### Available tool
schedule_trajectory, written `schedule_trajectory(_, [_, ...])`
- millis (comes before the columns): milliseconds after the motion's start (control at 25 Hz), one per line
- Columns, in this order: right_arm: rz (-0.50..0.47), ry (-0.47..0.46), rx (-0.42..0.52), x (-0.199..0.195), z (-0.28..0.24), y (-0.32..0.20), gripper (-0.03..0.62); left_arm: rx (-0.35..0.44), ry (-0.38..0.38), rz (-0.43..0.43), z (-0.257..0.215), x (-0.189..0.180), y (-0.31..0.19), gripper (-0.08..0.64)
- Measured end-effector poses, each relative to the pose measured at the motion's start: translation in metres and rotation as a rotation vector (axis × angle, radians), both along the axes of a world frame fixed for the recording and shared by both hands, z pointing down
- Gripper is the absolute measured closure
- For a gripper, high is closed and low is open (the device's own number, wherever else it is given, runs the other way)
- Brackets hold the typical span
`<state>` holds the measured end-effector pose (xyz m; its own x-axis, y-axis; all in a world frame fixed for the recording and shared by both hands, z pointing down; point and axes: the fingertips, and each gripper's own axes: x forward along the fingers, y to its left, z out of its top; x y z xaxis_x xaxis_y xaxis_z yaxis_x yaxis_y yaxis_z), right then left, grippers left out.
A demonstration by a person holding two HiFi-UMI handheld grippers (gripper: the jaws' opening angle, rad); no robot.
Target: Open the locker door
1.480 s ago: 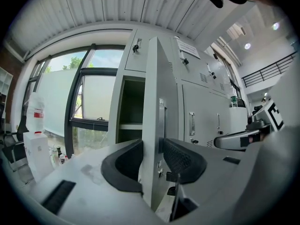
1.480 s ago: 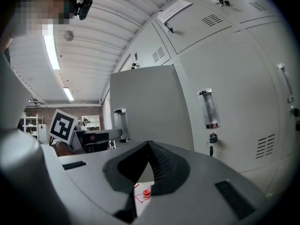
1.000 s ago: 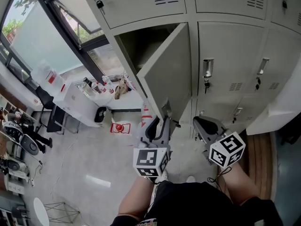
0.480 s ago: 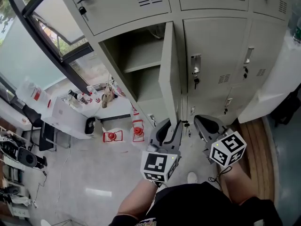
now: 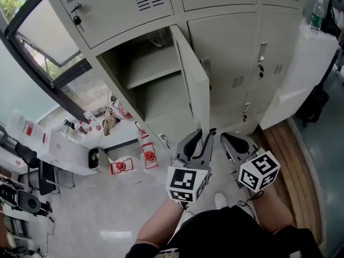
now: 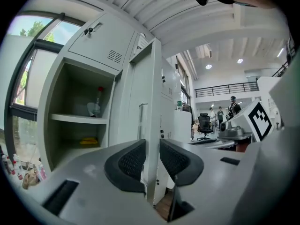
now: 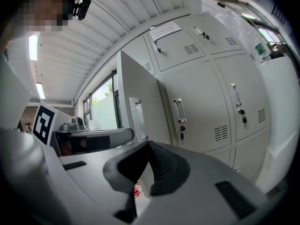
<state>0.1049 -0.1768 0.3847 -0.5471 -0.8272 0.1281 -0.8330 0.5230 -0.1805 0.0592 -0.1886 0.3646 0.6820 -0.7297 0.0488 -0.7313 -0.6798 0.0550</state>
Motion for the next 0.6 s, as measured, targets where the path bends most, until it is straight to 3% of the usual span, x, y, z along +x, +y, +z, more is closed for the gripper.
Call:
schedule_trajectory(120, [0.027, 0.005, 0.001, 0.000, -0.001, 0.009, 0.538, 0.012, -0.010, 0.035, 0.000, 0.008, 0.004, 0.465])
schedule_trajectory(600, [0.067, 0.029, 0.001, -0.006, -0.001, 0.032, 0.538, 0.061, 0.015, -0.042, 0.000, -0.001, 0.007, 0.430])
